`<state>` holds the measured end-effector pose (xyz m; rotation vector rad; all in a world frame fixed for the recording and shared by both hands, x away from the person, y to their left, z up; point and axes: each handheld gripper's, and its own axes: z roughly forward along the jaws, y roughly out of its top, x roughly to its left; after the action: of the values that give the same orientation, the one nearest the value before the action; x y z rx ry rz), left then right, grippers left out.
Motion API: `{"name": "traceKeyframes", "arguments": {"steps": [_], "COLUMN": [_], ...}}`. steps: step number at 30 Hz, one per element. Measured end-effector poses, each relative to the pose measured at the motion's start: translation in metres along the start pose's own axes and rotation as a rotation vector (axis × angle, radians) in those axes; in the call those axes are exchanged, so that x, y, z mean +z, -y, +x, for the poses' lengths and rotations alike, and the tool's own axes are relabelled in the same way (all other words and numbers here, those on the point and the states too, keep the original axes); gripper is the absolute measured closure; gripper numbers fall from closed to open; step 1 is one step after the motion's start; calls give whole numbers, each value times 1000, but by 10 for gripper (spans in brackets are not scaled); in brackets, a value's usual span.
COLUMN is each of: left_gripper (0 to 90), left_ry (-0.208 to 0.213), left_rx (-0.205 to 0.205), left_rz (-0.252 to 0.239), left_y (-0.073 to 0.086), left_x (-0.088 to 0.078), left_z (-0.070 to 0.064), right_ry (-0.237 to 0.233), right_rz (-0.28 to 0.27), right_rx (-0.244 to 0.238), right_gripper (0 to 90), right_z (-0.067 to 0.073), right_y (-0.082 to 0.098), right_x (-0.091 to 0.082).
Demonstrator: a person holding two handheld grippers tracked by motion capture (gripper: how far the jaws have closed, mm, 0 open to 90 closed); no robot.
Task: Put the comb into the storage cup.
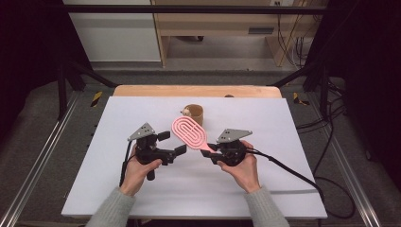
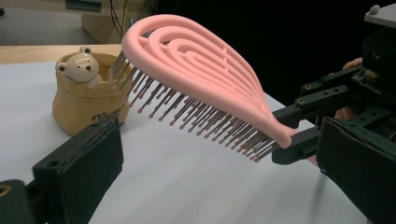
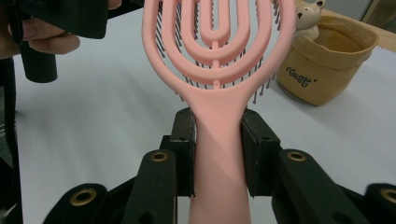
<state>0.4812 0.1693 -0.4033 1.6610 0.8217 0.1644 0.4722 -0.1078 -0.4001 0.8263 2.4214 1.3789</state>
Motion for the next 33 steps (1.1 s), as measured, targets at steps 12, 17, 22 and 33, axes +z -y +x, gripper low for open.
{"name": "traceKeyframes", "arguments": {"steps": [12,17,22,33], "left_gripper": [8,24,47,174], "left_ry": [11,14,12,-13], "left_rx": [-27,-40,-64,-114], "left_rz": [-8,-10,-10,-26], "left_y": [-3,-4,-4,-5], "left_x": [13,20,24,27], "left_z": [-4,-6,-6,-5], "right_ry": [-5,-7,-9,-29], "right_rz": [-4,-6,-9,-15], "right_rx": [-3,-4,-5,-8], "right_gripper": [696,695,695,695], "right_z": [1,1,1,2], "right_y": [0,0,0,1], "right_x": [0,0,1,2]}}
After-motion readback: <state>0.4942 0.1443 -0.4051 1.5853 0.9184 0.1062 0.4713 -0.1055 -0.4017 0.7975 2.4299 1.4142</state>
